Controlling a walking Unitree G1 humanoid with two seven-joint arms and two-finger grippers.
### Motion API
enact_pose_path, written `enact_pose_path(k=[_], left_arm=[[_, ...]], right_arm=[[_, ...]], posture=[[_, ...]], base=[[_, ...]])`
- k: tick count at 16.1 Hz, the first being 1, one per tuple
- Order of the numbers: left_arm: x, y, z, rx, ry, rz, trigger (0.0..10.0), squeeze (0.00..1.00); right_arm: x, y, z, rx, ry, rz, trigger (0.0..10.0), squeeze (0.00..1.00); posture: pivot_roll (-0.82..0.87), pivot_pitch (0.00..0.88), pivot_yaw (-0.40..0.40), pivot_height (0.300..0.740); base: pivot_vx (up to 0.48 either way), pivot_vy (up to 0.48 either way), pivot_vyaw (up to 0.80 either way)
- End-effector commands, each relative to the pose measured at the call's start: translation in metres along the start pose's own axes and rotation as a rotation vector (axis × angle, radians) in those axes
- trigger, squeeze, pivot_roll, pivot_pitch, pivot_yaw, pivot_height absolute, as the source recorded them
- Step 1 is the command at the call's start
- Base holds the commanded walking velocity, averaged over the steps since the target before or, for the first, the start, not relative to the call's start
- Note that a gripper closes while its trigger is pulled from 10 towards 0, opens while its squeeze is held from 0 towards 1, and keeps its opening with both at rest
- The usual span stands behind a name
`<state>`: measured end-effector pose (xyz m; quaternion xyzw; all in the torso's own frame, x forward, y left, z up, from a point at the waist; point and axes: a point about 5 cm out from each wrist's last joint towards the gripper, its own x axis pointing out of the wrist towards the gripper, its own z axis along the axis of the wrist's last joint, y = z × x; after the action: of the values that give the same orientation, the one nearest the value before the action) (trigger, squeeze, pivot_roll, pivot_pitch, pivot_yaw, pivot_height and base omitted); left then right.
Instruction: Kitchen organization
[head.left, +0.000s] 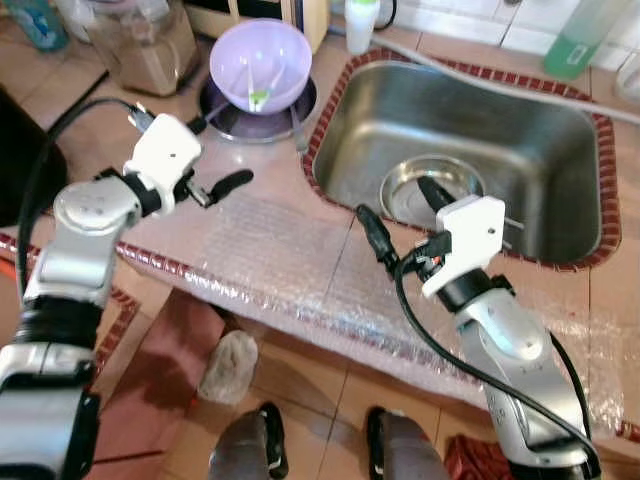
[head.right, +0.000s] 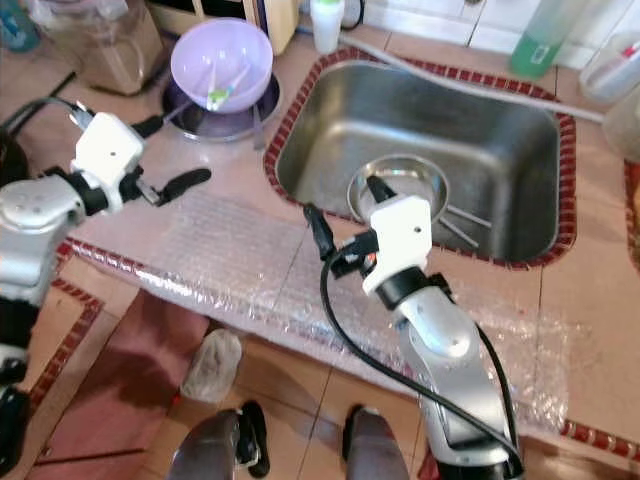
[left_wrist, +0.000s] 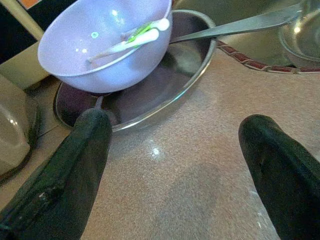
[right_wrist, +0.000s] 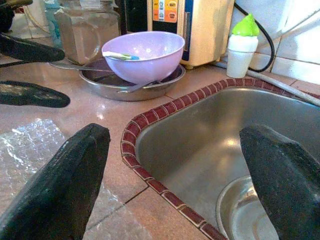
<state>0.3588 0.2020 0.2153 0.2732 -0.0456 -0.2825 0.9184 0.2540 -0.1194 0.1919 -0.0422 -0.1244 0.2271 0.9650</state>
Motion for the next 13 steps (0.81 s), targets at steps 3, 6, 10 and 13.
enact_pose_path(k=[3,6,10,13], left_arm=[[0.019,-0.005,0.003,0.003,-0.015,0.006,10.0,0.00],[0.030,-0.008,0.004,-0.001,-0.018,0.002,10.0,0.00],[0.043,-0.009,-0.002,-0.051,0.002,0.018,10.0,0.00],[0.050,-0.013,-0.003,-0.046,0.017,0.019,10.0,0.00]], right_arm=[[0.000,0.006,0.006,0.002,-0.026,0.033,10.0,0.00],[0.000,0.007,0.006,0.000,-0.025,0.036,10.0,0.00],[-0.003,0.009,0.005,-0.004,-0.016,0.029,10.0,0.00],[-0.005,0.009,0.005,-0.004,-0.012,0.027,10.0,0.00]], posture=[[-0.19,0.186,0.051,0.740],[-0.20,0.183,0.056,0.740],[-0.21,0.189,0.067,0.740],[-0.22,0.194,0.069,0.740]], base=[[0.000,0.000,0.00],[0.000,0.000,0.00],[0.000,0.000,0.00],[0.000,0.000,0.00]])
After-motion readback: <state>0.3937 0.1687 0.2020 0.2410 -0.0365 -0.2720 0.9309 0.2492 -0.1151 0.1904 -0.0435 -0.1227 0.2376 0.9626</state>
